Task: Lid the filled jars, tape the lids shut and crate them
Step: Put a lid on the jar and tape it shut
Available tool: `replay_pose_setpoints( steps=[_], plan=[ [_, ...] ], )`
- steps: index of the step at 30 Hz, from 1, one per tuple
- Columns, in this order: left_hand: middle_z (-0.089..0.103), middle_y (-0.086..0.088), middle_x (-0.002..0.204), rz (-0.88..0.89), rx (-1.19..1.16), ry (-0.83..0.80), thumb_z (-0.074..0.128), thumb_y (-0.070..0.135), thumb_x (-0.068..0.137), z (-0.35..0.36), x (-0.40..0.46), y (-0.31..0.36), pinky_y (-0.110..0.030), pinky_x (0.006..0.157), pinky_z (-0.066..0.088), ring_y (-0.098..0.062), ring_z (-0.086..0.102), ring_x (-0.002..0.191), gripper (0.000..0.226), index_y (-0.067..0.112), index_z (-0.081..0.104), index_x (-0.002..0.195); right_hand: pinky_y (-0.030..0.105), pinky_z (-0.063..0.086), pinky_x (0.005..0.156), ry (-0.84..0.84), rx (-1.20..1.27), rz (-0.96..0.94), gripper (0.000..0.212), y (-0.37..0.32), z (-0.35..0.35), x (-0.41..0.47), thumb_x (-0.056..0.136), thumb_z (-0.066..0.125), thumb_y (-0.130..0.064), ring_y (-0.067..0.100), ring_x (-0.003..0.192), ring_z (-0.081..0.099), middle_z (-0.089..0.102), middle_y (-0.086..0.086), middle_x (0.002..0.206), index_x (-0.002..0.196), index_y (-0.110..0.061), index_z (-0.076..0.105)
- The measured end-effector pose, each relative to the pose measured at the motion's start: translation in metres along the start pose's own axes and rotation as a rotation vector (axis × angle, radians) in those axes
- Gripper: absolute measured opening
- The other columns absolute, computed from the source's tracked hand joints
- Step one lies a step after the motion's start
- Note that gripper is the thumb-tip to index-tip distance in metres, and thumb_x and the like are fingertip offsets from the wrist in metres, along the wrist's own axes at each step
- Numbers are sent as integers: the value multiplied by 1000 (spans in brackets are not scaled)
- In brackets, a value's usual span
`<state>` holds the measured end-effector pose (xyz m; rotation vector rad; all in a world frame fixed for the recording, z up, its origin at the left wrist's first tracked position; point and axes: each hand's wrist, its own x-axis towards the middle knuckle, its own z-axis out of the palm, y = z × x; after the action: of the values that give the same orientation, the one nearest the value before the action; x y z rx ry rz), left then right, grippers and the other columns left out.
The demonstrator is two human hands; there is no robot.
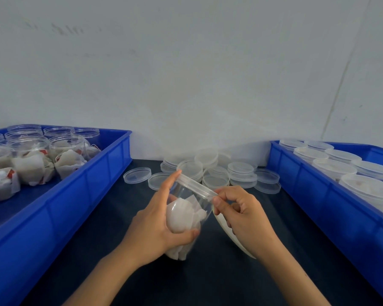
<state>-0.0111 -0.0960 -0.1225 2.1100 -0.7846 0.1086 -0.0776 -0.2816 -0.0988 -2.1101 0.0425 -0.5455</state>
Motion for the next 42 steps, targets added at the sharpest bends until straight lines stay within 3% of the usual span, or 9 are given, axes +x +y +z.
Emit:
replay_pose_setpoints(
  steps=[4, 8, 11, 16, 22, 27, 31, 37, 42],
  plan=[
    [42, 33, 117, 10, 1, -27, 70, 73, 51, 0, 0, 1, -28, 88, 47, 3, 52, 100, 112, 74, -9, 130, 13, 36, 64, 30, -57, -15, 33, -1, 0, -1, 91, 63, -27, -2, 65, 49, 63, -12, 101, 58, -28, 58],
    [32, 33, 134, 38, -151, -7, 74, 76, 51, 3, 0, 10, -11, 99, 30, 5, 34, 133, 100, 72, 5, 124, 9, 39, 66, 61, -101, -54, 34, -6, 2, -3, 89, 67, -25, -5, 69, 50, 61, -14, 97, 57, -28, 57],
    [34, 37, 116, -14, -223, 141, 66, 87, 40, 8, 4, 21, -3, 82, 28, 15, 40, 114, 89, 58, 19, 109, 14, 41, 62, 59, -152, -119, 30, -11, 7, -7, 89, 67, -18, -3, 70, 52, 58, -16, 95, 61, -25, 58],
    [43, 35, 105, -47, -196, 329, 65, 90, 37, 15, 6, 23, -13, 79, 39, 22, 42, 97, 93, 50, 22, 109, 40, 48, 63, 67, -332, -201, 25, -18, 10, -13, 88, 56, -6, 14, 74, 52, 51, -15, 94, 69, -20, 51],
    [50, 34, 99, -38, -126, 343, 45, 99, 45, 16, 9, 20, -10, 73, 41, 21, 50, 90, 85, 53, 22, 113, 34, 46, 61, -1, -408, -260, 20, -27, 3, -17, 99, 46, -29, 16, 70, 52, 45, -17, 100, 80, -25, 50],
    [64, 21, 105, -120, -161, 304, 51, 96, 41, 12, 17, 11, -23, 84, 49, 6, 59, 101, 97, 41, 45, 121, 29, 44, 65, -65, -417, -48, 24, -24, -2, -14, 102, 36, -35, 9, 73, 52, 53, -13, 86, 88, -33, 56],
    [61, 27, 97, -150, -180, 291, 53, 93, 40, 11, 19, 9, -16, 76, 43, 16, 54, 92, 83, 49, 43, 110, 33, 49, 74, -145, -228, 114, 21, -20, -1, -14, 102, 35, -37, 10, 78, 58, 61, -9, 83, 94, -36, 54],
    [68, 21, 102, -152, -275, 281, 65, 85, 44, 9, 19, 7, -36, 93, 52, 5, 63, 99, 79, 43, 54, 110, 31, 49, 74, -268, -305, 254, 37, -16, -4, -11, 102, 32, -43, 17, 82, 63, 70, 7, 98, 135, -31, 20],
    [70, 23, 101, -125, -339, 252, 71, 73, 47, 7, 20, 9, -36, 94, 51, 2, 66, 95, 72, 37, 59, 108, 29, 44, 72, -350, -304, 377, 50, -12, -7, -11, 96, 29, -61, 11, 74, 59, 67, 1, 67, 106, -18, 51]
  ],
)
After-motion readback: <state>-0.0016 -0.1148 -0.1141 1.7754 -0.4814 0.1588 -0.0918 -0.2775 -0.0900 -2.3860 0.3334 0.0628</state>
